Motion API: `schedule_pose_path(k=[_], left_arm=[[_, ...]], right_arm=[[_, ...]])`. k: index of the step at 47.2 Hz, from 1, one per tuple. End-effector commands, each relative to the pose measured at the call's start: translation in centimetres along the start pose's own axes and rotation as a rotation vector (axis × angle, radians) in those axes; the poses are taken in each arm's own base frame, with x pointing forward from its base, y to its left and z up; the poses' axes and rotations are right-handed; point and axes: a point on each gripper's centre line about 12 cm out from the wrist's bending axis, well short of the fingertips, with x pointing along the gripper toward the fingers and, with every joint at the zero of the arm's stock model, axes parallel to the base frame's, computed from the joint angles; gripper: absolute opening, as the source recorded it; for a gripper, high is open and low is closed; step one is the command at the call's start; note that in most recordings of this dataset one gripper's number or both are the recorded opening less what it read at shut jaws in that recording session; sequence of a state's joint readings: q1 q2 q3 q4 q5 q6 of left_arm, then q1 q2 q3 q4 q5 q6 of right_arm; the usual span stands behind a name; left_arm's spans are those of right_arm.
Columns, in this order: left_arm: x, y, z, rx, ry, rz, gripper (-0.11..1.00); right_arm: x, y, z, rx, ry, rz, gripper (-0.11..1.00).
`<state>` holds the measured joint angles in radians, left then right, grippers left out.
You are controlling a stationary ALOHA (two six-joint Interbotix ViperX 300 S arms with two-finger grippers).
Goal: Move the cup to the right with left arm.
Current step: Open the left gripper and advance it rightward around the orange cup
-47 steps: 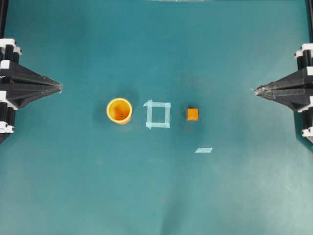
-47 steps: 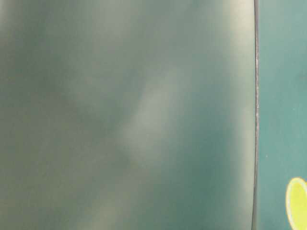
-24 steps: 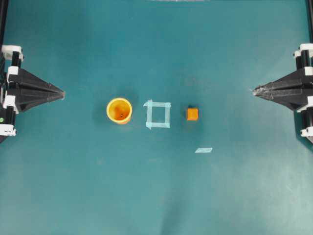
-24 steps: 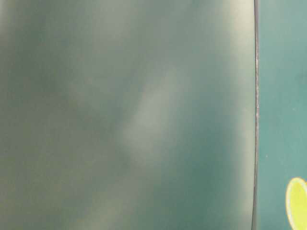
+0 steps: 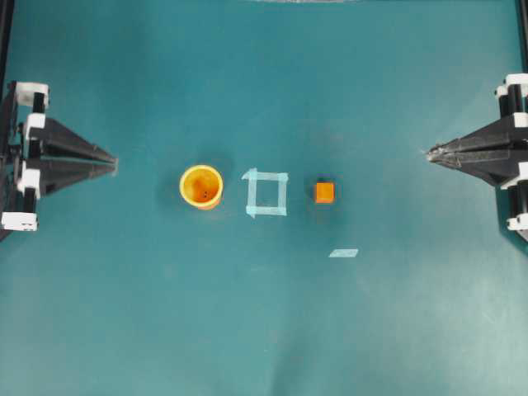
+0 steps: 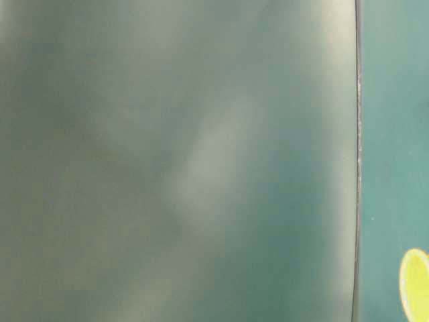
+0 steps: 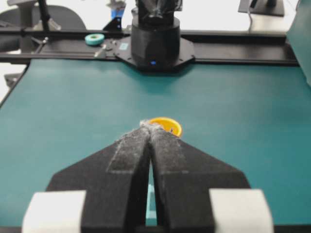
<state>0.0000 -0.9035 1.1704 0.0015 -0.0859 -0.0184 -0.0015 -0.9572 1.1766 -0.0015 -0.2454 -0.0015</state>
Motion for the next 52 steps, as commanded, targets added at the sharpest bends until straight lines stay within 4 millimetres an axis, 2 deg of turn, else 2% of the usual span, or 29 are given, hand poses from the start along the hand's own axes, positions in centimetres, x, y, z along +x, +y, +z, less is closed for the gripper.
schedule_pose_path(k=[1,7,11,33,52], left_arm=[[0.3,0.0,0.0,0.002,0.006,0.0,0.3],[0.4,0.0,-1.1,0.003,0.035,0.0,0.65],[0.7,0.1,-2.0,0.002,0.058,0.004,0.77],[3.2,0.5,-8.3,0.015,0.107,0.017,0.75],[7.8,1.1,-12.3,-0.003,0.184,0.035,0.75]], right_arm=[[0.3,0.0,1.4,-0.002,-0.032,-0.002,0.0],[0.3,0.0,1.3,-0.002,-0.031,-0.002,0.0],[0.3,0.0,1.4,-0.002,-0.032,-0.002,0.0],[0.3,0.0,1.4,-0.003,-0.034,-0.002,0.0],[0.2,0.0,1.7,-0.005,-0.046,-0.002,0.0]])
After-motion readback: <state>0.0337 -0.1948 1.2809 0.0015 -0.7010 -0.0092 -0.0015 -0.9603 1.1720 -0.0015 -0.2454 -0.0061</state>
